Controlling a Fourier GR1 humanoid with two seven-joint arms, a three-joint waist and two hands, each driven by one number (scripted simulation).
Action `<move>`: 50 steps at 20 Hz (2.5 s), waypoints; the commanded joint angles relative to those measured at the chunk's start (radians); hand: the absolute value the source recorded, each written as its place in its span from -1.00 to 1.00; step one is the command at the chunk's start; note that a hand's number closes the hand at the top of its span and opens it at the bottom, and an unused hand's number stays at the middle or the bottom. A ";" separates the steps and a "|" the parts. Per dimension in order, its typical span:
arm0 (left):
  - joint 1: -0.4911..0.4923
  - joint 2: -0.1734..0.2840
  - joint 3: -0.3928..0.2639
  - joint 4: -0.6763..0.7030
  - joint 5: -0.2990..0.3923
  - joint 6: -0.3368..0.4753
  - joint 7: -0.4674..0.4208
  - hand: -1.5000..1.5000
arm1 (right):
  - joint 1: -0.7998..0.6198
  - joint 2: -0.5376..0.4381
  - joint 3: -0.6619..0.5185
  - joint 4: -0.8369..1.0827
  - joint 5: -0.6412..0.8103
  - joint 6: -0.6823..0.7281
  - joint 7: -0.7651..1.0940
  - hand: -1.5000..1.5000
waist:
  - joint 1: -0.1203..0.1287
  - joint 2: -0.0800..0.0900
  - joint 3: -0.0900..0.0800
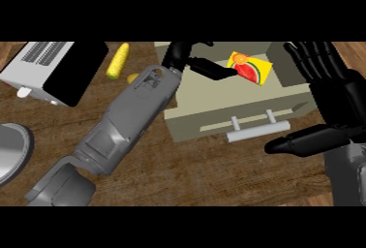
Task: Pick up the cup, place it into the drawer and close the drawer
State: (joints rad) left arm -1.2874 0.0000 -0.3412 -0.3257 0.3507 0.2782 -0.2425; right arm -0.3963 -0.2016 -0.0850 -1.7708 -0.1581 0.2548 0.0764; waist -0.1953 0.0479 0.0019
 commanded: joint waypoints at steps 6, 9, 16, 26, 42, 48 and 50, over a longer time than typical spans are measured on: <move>0.013 0.000 0.049 -0.097 0.182 -0.047 -0.131 -1.00 | -0.028 0.022 0.141 0.010 -0.162 0.218 0.006 1.00 | -0.006 0.003 -0.001; 0.021 0.000 0.058 -0.103 0.227 -0.008 -0.201 -1.00 | -0.036 -0.024 0.182 0.030 -0.179 0.286 0.070 1.00 | 0.014 -0.003 -0.002; 0.026 0.000 0.062 -0.078 0.283 0.035 -0.254 -1.00 | 0.079 -0.202 0.263 -0.028 0.004 0.393 0.149 -1.00 | 0.079 -0.029 -0.002; 0.090 0.000 0.127 -0.052 0.307 -0.028 -0.350 -1.00 | 0.074 -0.173 0.388 0.240 0.503 0.199 -0.059 -1.00 | 0.191 -0.030 -0.001; 0.315 0.137 0.110 -0.320 0.327 -0.168 -0.256 -1.00 | -0.267 -0.096 0.287 1.086 0.653 -0.059 -0.446 1.00 | 0.320 -0.030 0.003; 0.396 0.139 0.089 -0.363 0.311 -0.178 -0.283 -1.00 | -0.434 -0.151 0.158 1.236 0.602 -0.104 -0.498 1.00 | 0.350 -0.015 0.005; 0.401 0.166 0.100 -0.381 0.325 -0.194 -0.254 -1.00 | -0.490 -0.168 0.137 1.276 0.606 -0.128 -0.456 1.00 | 0.367 -0.014 0.004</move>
State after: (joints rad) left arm -0.9175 0.1494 -0.2384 -0.6760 0.6726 0.0978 -0.5114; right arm -0.7629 -0.3263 0.1223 -0.5871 0.4553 0.1838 -0.3961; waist 0.1412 0.0274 0.0089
